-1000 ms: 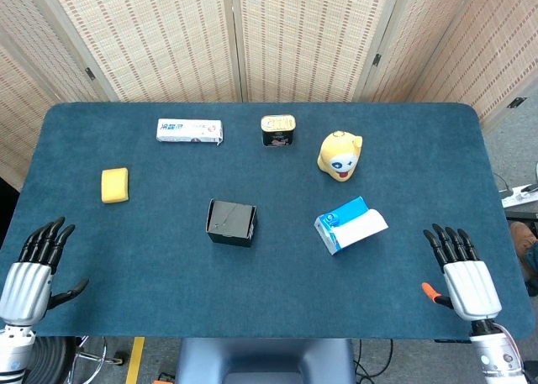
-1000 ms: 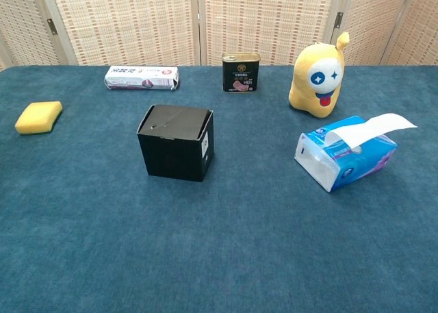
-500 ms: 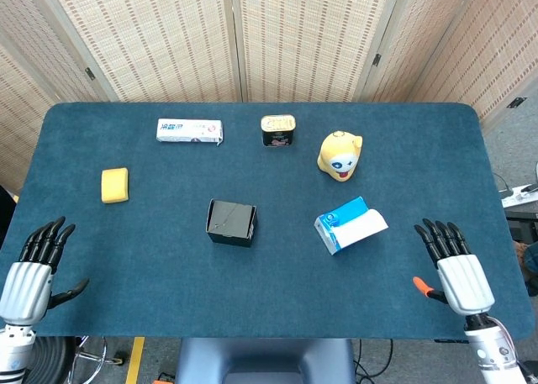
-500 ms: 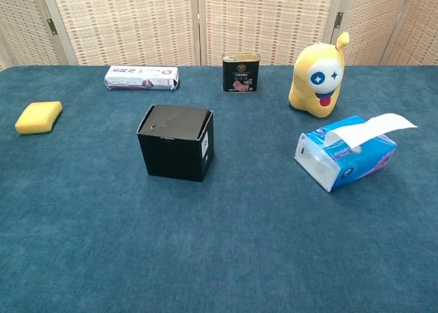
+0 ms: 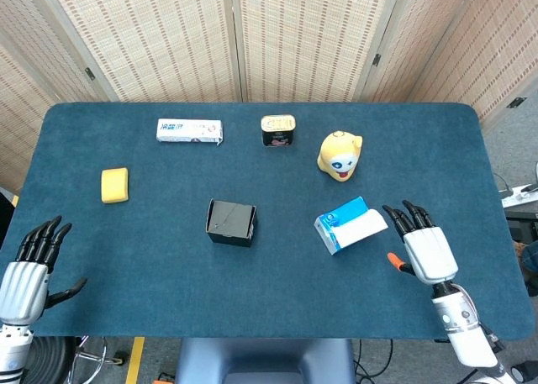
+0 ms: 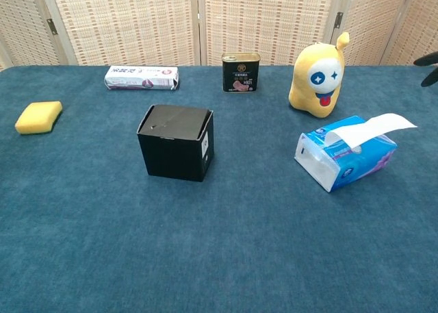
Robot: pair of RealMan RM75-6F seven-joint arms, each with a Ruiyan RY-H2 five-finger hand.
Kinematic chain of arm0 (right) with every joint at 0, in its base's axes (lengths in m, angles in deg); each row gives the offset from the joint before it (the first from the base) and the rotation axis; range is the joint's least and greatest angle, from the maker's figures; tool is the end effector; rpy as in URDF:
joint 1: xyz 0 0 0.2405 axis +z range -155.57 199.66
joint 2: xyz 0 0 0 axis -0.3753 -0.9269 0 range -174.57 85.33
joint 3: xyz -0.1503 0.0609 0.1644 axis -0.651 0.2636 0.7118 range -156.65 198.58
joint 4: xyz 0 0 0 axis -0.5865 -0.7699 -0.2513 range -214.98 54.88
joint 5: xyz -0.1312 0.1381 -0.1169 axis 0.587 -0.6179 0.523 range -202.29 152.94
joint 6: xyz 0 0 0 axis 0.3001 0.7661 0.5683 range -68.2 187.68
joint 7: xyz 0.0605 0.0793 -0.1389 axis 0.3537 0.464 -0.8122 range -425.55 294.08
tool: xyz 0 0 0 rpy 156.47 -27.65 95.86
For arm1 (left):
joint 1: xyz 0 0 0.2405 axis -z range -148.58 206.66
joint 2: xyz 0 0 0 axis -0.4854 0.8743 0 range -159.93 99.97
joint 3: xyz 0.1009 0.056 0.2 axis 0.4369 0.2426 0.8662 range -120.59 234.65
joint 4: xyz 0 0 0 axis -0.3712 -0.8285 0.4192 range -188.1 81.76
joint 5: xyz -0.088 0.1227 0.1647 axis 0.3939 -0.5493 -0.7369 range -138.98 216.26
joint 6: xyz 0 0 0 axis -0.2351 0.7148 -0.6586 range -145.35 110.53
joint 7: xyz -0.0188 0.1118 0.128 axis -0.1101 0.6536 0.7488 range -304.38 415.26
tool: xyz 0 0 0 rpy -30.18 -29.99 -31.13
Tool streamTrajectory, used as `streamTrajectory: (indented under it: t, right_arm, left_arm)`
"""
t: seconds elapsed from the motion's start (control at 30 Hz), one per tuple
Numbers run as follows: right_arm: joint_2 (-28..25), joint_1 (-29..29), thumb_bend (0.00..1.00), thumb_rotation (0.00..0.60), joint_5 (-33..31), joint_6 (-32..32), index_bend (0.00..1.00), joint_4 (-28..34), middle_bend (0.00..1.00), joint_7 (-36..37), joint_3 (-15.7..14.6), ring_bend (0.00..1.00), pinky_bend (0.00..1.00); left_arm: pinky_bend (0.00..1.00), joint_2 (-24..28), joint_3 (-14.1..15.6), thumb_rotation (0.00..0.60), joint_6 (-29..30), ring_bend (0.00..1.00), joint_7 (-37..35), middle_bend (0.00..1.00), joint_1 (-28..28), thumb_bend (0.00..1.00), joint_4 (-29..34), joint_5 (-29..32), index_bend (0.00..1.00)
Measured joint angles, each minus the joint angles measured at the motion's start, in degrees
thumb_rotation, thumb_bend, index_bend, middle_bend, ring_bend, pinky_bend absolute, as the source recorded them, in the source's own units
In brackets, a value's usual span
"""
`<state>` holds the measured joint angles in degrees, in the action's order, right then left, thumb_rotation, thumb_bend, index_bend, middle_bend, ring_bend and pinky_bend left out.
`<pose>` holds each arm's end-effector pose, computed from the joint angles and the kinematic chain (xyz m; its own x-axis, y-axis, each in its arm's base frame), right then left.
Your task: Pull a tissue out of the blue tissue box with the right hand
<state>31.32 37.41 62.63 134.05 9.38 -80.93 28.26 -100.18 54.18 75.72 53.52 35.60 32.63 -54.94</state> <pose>-0.2312 -0.2682 0.0599 0.5060 -0.0198 0.8623 -0.8429 -0.2232 0.4895 -0.2691 0.2129 0.1270 0.3568 -0.1435 0.9231 0.9105 -0.1674 -0.3780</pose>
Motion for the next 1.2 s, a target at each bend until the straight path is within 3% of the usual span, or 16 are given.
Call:
streamTrajectory:
  t: [0.17,0.37,0.5,0.7,0.97,1.2]
  right_arm:
    - [4.19,3.76,0.14,0.600,-4.86,-4.73,0.27,-1.28,0.28,-4.71,2.05,0.12,0.18]
    - [8.60,7.02,0.17,0.600,-8.58,-7.25,0.30,-4.30,0.30,-8.69,3.31,0.13,0.18]
    - [11.22,8.05,0.30,0.600,-8.73,-6.53,0.54,-7.13,0.44,-9.33,3.94,0.20,0.21]
    - [14.21,8.66,0.36,0.600,-8.26,-3.56,0.72,-11.10,0.60,-8.92,4.17,0.25,0.23]
    - [12.17,7.71,0.36,0.600,-6.34,-0.17,0.76,-9.86,0.64,-5.56,3.59,0.26,0.23]
    - [6.60,5.29,0.36,0.600,-0.46,7.27,0.76,-2.40,0.64,-0.77,2.78,0.26,0.23]
  left_arm:
    - [0.14,0.18,-0.01,0.600,0.13,0.00,-0.35,0.00,-0.05,0.22,0.07,-0.03,0.00]
    - [0.14,0.47,-0.28,0.600,0.30,0.00,-1.30,0.00,-0.15,0.22,0.08,0.38,0.00]
    - [0.14,0.44,-0.23,0.600,0.38,0.00,-1.22,0.00,-0.15,0.22,0.01,0.17,0.00]
    - [0.14,0.50,-0.28,0.600,0.30,0.00,-1.52,0.00,-0.13,0.22,-0.04,0.31,0.00]
    - [0.14,0.41,-0.23,0.600,0.39,0.00,-1.27,0.00,-0.16,0.22,-0.05,0.15,0.00]
    - [0.14,0.44,-0.30,0.600,0.49,0.00,-1.33,0.00,-0.20,0.22,-0.03,0.22,0.00]
